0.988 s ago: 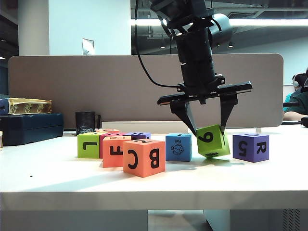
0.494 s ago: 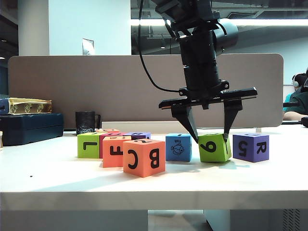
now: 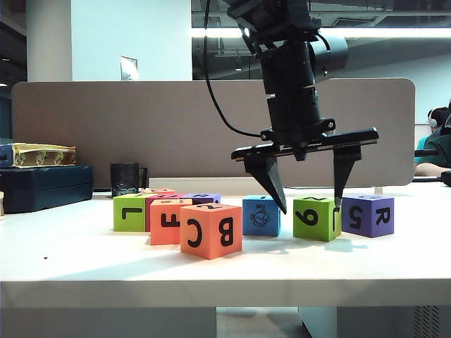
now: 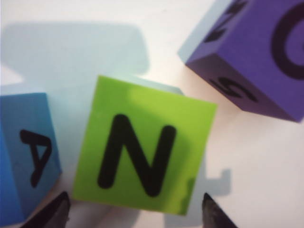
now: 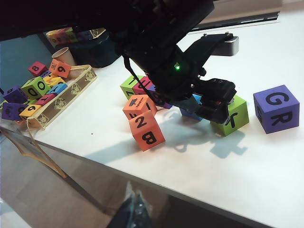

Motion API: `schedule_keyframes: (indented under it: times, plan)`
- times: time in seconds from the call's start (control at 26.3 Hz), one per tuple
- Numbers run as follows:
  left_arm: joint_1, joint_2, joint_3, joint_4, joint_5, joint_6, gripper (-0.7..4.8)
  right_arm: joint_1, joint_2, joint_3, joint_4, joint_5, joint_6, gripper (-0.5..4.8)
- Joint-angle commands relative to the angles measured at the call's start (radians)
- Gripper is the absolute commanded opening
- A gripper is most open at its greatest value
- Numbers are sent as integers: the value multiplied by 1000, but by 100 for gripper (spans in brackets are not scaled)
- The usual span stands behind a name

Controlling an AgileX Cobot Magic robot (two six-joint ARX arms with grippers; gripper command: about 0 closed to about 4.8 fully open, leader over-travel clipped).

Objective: Select the appropriate blocks from the scattered letter blocks on the table and arrange them in a row to spell out "TURING".

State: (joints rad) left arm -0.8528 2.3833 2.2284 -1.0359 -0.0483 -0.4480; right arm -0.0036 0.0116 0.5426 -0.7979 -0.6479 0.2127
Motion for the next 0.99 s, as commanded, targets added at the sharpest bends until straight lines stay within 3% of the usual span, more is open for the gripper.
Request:
schedule_keyframes:
  times: [0.04, 0.23, 0.42, 0.53, 0.8, 0.87, 0.99]
  plan:
    - [-6, -26, 5, -3, 12, 37, 350, 0, -11, 4, 17, 0, -3, -1]
    - [-7, -51, 5, -17, 45, 165, 350, 0, -11, 4, 17, 0, -3, -1]
    - [-8, -50, 4, 61, 45, 470, 350, 0, -11, 4, 17, -1, -3, -1]
    - [-8, -43, 4, 128, 46, 562, 350, 0, -11, 4, 17, 0, -3, -1]
    - [-8, -40, 4, 281, 108, 598, 354, 0, -11, 4, 17, -1, -3, -1]
    - [-8, -28, 3, 352, 155, 598, 434, 0, -11, 4, 17, -1, -3, -1]
    - [-11, -7, 3, 389, 161, 598, 439, 0, -11, 4, 17, -1, -3, -1]
